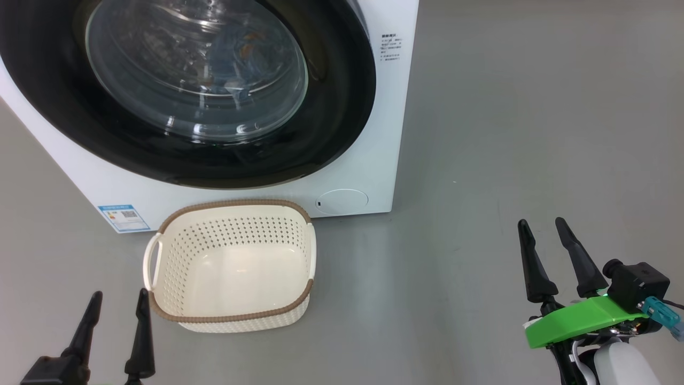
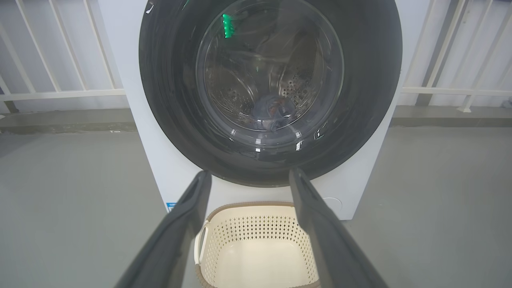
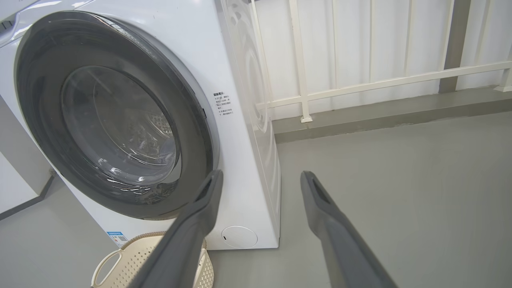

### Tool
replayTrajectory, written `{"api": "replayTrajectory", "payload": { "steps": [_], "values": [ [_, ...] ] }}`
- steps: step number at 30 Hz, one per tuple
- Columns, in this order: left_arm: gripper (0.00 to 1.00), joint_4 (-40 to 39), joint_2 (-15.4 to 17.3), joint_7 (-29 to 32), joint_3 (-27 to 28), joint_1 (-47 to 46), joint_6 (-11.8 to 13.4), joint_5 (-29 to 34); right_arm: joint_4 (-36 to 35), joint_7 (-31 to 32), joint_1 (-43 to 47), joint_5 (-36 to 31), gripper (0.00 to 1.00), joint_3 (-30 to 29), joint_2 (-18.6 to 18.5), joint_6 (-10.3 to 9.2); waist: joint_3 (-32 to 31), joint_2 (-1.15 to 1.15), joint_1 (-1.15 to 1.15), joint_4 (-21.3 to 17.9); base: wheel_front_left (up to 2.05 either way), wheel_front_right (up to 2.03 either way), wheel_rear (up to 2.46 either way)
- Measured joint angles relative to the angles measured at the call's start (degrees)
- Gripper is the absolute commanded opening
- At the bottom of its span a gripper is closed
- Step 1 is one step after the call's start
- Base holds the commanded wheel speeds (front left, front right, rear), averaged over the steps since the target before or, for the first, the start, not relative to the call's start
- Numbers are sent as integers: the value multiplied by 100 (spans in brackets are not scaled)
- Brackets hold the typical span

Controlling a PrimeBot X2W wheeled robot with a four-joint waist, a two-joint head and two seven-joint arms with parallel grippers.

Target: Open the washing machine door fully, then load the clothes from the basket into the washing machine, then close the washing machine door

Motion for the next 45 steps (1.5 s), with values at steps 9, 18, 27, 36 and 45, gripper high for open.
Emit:
{"api": "replayTrajectory", "payload": {
  "steps": [9,18,27,36,45],
  "values": [
    [100,10,2,0,-1,1,0,-7,21,0,0,0,100,-1,7,0,-42,0,0,-1,0,0,0],
    [0,401,-199,60,-118,93,0,-104,424,58,250,85,0,10,76,1,-67,0,0,-10,0,0,0],
    [0,432,-198,202,-116,91,0,-715,413,208,257,610,0,-22,82,1,-94,0,1,-22,0,0,0],
    [0,479,-198,358,-123,83,1,-1378,398,364,258,1190,0,-71,99,1,-117,0,1,-34,0,0,0],
    [0,520,-197,515,-130,60,1,-1958,382,515,269,1738,0,-108,104,1,-141,0,1,-44,0,0,0]
  ]
}}
